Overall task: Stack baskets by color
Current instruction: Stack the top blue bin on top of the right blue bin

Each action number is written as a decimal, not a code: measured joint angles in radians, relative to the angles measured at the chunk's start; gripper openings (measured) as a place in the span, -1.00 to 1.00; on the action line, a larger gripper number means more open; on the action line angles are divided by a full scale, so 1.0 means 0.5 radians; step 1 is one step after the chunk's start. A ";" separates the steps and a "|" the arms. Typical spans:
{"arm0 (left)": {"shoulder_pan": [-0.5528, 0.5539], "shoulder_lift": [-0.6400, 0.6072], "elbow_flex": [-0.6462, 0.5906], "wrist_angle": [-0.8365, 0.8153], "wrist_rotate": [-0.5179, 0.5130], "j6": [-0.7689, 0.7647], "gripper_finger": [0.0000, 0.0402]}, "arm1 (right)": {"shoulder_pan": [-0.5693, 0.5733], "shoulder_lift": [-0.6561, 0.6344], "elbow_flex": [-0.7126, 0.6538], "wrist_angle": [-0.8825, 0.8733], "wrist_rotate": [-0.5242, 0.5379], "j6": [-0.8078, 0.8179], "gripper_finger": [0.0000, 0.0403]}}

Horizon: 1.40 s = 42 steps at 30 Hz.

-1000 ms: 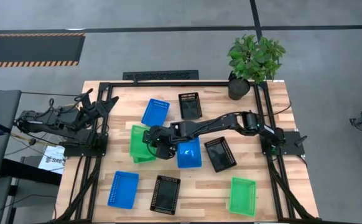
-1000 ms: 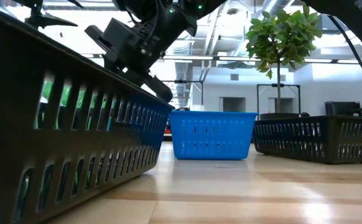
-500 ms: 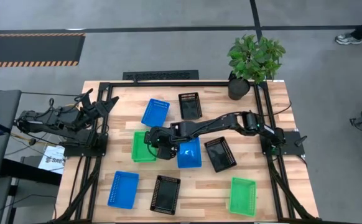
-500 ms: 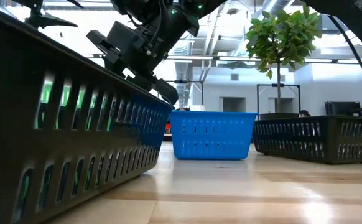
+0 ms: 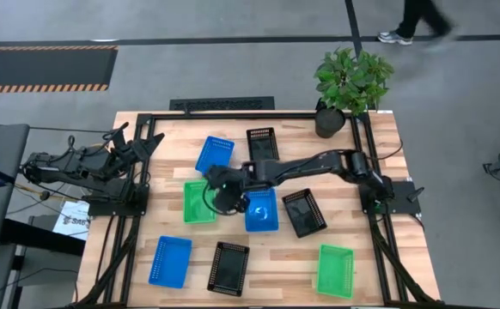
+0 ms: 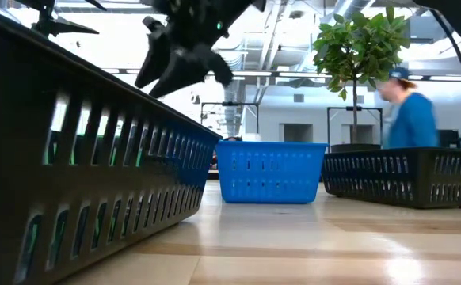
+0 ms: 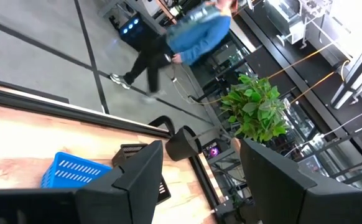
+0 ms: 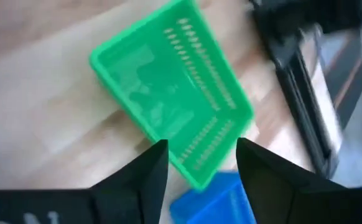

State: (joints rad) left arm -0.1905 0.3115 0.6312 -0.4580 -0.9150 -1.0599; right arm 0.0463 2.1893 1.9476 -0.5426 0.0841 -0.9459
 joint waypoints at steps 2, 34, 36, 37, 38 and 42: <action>0.001 0.001 0.000 0.000 0.001 0.001 0.01 | -0.056 -0.061 0.001 -0.040 0.000 0.281 0.07; 0.000 0.000 -0.002 -0.045 0.034 -0.021 0.01 | -0.388 0.182 -0.003 -0.087 -0.207 -0.002 -0.03; 0.000 0.001 -0.002 -0.045 0.034 -0.022 0.01 | -0.392 0.182 -0.010 -0.080 -0.291 0.022 -0.05; 0.000 0.001 -0.002 -0.046 0.034 -0.025 0.01 | -0.391 0.182 -0.024 -0.075 -0.310 0.033 -0.06; 0.000 0.000 -0.002 -0.045 0.034 -0.026 0.01 | -0.389 0.182 -0.045 -0.058 -0.317 0.034 -0.07; 0.000 0.000 -0.002 -0.047 0.035 -0.024 0.01 | -0.384 0.182 -0.144 0.014 -0.314 -0.033 -0.11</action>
State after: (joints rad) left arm -0.1905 0.3115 0.6304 -0.4816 -0.8974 -1.0721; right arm -0.1455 2.2803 1.8755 -0.5358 -0.0731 -0.9623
